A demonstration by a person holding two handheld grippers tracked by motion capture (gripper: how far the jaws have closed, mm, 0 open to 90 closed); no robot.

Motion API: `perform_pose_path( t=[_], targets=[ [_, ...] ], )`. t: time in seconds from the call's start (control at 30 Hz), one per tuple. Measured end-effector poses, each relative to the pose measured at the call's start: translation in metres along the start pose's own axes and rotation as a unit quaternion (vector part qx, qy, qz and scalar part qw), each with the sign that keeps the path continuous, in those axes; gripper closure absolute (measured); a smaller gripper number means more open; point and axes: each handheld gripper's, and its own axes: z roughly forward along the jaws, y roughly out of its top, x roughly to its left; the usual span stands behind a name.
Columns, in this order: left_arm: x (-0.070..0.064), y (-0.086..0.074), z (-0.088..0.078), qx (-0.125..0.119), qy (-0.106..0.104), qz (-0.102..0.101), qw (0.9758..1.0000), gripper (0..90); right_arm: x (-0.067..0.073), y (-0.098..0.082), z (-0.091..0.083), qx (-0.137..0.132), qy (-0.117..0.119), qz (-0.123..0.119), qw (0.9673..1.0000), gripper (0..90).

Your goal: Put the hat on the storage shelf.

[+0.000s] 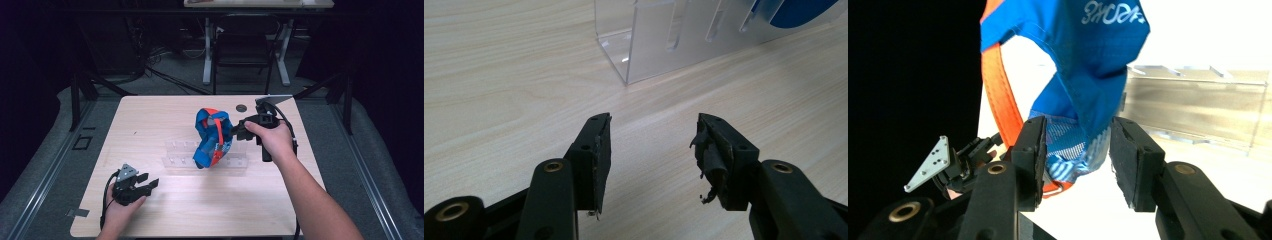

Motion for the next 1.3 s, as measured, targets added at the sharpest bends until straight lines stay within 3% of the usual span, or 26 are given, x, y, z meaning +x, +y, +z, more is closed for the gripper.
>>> perform_pose_path(
  t=[0.43, 1.1, 1.3],
  targets=[
    [0.001, -0.001, 0.000, -0.001, 0.000, -0.002, 1.0000, 48.7, -0.013, -0.012, -0.011, 0.003, -0.023, -0.017, 0.9996, 58.1],
    [0.001, -0.001, 0.000, -0.001, 0.002, -0.004, 1.0000, 48.2, -0.048, -0.041, -0.022, -0.024, -0.037, -0.009, 0.9990, 57.4],
    [0.001, -0.001, 0.001, -0.004, 0.003, -0.004, 1.0000, 48.2, -0.059, -0.050, -0.024, -0.015, -0.045, -0.011, 0.9988, 56.6]
  ],
)
